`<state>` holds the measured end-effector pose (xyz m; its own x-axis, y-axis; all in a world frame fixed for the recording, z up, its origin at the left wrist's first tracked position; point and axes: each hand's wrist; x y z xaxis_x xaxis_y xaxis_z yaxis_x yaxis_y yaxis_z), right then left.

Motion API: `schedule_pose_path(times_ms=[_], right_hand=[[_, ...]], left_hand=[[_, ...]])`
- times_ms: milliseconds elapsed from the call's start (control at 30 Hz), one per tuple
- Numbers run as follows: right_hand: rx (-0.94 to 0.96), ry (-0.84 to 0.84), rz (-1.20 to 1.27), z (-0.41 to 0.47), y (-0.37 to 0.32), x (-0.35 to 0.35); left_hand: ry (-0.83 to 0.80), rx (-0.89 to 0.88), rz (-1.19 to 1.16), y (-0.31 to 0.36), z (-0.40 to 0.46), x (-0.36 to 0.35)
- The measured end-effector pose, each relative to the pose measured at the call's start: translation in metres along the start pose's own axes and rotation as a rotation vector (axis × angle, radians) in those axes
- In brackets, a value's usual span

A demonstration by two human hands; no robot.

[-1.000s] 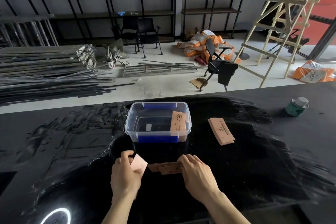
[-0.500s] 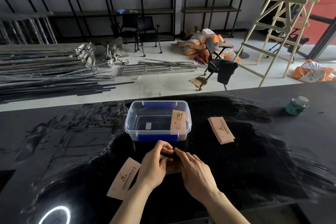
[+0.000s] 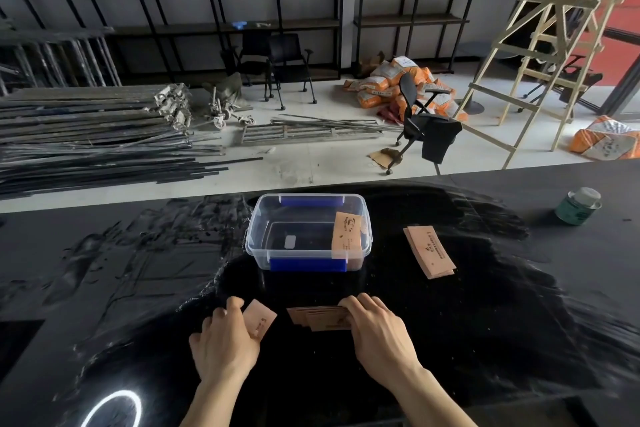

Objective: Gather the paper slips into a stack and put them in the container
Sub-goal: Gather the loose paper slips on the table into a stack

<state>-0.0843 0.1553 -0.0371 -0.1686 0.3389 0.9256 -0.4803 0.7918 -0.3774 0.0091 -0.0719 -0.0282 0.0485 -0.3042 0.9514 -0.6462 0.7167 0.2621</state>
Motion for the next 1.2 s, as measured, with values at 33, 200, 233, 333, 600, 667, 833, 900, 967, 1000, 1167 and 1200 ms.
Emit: schedule_pose_path(times_ms=[33,200,233,333,600,667,833,900,967,1000,1167,1200], right_hand=[[-0.004,-0.002,0.002,0.000,0.000,0.001],[-0.004,-0.011,-0.006,0.000,0.000,0.001],[-0.002,-0.011,-0.012,0.000,0.000,0.001],[-0.011,-0.023,-0.006,0.000,0.000,0.001],[-0.110,0.001,0.116,0.000,-0.005,0.006],[-0.093,0.006,0.116,-0.001,-0.004,0.005],[-0.031,0.003,0.064,-0.001,0.000,0.002],[-0.036,0.007,0.061,-0.001,0.000,0.001],[-0.038,0.012,0.071,0.000,-0.001,0.001],[-0.039,0.010,0.078,0.000,-0.001,0.001],[-0.038,-0.002,0.120,0.000,-0.002,0.009],[-0.034,-0.003,0.122,0.000,-0.002,0.009]], left_hand=[[0.005,-0.012,-0.028,0.001,0.000,0.000],[0.084,-0.023,-0.314,0.005,0.005,0.000],[0.134,-0.062,-0.354,0.007,0.007,0.002],[0.122,-0.255,-0.354,0.019,0.015,0.009],[-0.191,-0.558,-0.450,0.062,0.008,0.001],[-0.264,-0.556,-0.428,0.067,0.007,0.001],[-0.245,-0.593,-0.386,0.070,0.002,0.005],[-0.180,-0.627,-0.236,0.066,0.001,0.008],[-0.154,-0.622,-0.086,0.062,0.000,0.012],[-0.149,-0.603,-0.053,0.060,0.000,0.012],[-0.175,-0.574,-0.121,0.058,-0.005,0.002],[-0.160,-0.593,-0.120,0.059,-0.006,0.001]])
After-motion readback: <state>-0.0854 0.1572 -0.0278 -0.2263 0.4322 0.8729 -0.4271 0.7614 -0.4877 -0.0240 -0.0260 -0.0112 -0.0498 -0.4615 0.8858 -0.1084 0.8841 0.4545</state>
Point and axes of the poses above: each hand's wrist, its own z-axis towards the middle knuckle, its own x-axis out of the back of the hand, y = z × x, and after that the axes turned 8 degrees about -x, right-handed
